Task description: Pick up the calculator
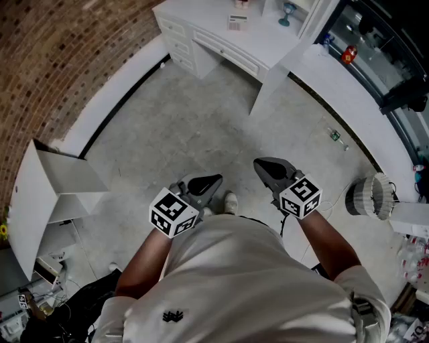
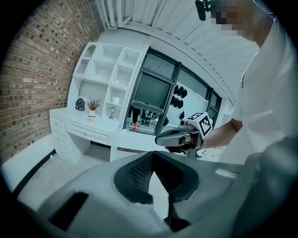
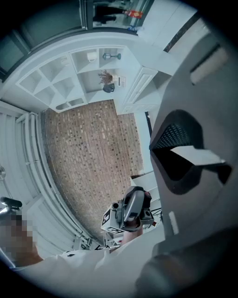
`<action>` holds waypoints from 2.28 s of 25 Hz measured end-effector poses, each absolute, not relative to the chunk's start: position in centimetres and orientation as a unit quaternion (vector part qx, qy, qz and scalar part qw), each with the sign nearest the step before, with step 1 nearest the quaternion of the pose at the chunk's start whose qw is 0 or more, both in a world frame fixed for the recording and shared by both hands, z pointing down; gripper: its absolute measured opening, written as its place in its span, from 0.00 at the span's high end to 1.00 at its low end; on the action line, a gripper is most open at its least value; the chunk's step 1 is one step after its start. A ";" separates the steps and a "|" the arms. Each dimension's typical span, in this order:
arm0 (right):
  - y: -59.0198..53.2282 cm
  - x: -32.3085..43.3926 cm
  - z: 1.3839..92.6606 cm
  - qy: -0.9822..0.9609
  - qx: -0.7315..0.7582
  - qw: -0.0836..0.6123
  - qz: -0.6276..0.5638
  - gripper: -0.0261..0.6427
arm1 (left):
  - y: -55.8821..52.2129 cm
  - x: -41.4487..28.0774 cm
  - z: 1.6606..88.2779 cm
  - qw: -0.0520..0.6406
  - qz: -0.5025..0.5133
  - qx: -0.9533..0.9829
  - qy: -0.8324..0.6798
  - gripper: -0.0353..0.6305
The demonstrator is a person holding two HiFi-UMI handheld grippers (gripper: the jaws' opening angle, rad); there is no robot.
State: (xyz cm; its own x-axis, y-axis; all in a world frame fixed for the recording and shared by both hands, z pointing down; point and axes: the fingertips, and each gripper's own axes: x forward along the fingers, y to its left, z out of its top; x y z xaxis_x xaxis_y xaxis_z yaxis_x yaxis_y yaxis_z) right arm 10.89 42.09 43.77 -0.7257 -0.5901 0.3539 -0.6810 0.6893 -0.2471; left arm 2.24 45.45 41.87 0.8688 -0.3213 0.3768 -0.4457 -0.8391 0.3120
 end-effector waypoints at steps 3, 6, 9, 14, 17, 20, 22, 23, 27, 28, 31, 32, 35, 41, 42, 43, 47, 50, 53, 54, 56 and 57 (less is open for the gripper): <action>41.4 11.9 43.9 -0.913 0.344 0.121 0.184 0.95 | 44.6 3.4 42.0 0.196 0.159 0.945 -0.206 0.94; 40.8 13.3 44.4 -0.914 0.341 0.121 0.185 0.95 | 43.7 4.9 42.2 0.194 0.162 0.945 -0.209 0.94; 40.3 14.5 45.4 -0.914 0.329 0.124 0.201 0.95 | 42.9 6.2 42.3 0.192 0.164 0.944 -0.213 0.94; 38.6 15.9 45.9 -0.917 0.311 0.089 0.235 0.94 | 41.6 6.9 42.4 0.192 0.168 0.945 -0.205 0.94; 35.9 16.3 45.5 -0.917 0.312 0.061 0.240 0.69 | 40.0 6.6 42.8 0.195 0.167 0.946 -0.196 0.94; 32.4 17.1 45.9 -0.911 0.332 0.056 0.238 0.66 | 37.6 6.4 43.2 0.196 0.162 0.949 -0.185 0.94; 29.9 17.4 46.3 -0.906 0.345 0.059 0.239 0.66 | 35.5 6.1 43.5 0.196 0.158 0.952 -0.175 0.94; 28.7 17.4 46.4 -0.903 0.350 0.061 0.239 0.65 | 34.3 5.9 43.5 0.197 0.156 0.953 -0.170 0.94; 23.2 17.3 46.8 -0.894 0.372 0.070 0.238 0.66 | 28.4 4.7 43.6 0.195 0.154 0.957 -0.148 0.94; 21.7 17.3 46.8 -0.891 0.381 0.072 0.237 0.66 | 26.7 4.4 43.5 0.191 0.154 0.959 -0.142 0.94; 17.0 16.9 46.3 -0.881 0.404 0.074 0.235 0.67 | 21.4 3.1 42.6 0.182 0.150 0.964 -0.126 0.94; 15.4 16.5 46.1 -0.878 0.411 0.074 0.233 0.68 | 19.8 2.4 42.3 0.181 0.149 0.964 -0.123 0.94; 10.8 15.4 44.9 -0.872 0.428 0.070 0.224 0.69 | 15.5 0.3 42.0 0.177 0.157 0.965 -0.112 0.94; 3.6 13.3 43.8 -0.866 0.449 0.065 0.212 0.72 | 8.7 -2.9 42.6 0.171 0.165 0.967 -0.097 0.94; 2.9 12.9 43.9 -0.866 0.447 0.068 0.213 0.72 | 7.9 -3.2 42.6 0.174 0.160 0.967 -0.098 0.94; 2.2 12.6 44.1 -0.866 0.445 0.072 0.214 0.73 | 7.1 -3.4 42.6 0.177 0.155 0.967 -0.100 0.94; -1.0 11.7 44.5 -0.871 0.435 0.082 0.214 0.73 | 4.2 -3.8 42.8 0.189 0.143 0.966 -0.106 0.94; -3.5 11.9 45.1 -0.874 0.425 0.083 0.220 0.73 | 2.3 -3.5 43.2 0.192 0.147 0.964 -0.112 0.94; -6.6 13.3 45.9 -0.876 0.419 0.083 0.224 0.73 | -0.2 -2.8 43.3 0.196 0.147 0.962 -0.124 0.94; -7.7 13.8 46.2 -0.877 0.416 0.083 0.226 0.73 | -1.1 -2.6 43.3 0.196 0.147 0.961 -0.129 0.94; -10.2 14.8 46.8 -0.879 0.409 0.083 0.229 0.73 | -2.9 -2.3 43.2 0.196 0.149 0.959 -0.138 0.94; -11.5 15.3 47.2 -0.881 0.405 0.084 0.231 0.73 | -3.9 -2.1 43.2 0.198 0.149 0.958 -0.142 0.94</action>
State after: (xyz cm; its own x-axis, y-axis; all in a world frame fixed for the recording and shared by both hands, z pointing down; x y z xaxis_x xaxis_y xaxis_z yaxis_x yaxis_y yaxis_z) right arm 15.31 -11.50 47.21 -0.6579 -0.6741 0.3359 -0.7522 0.5654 -0.3386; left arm -2.06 -3.86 43.20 0.9149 -0.2135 0.3425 -0.3315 -0.8815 0.3362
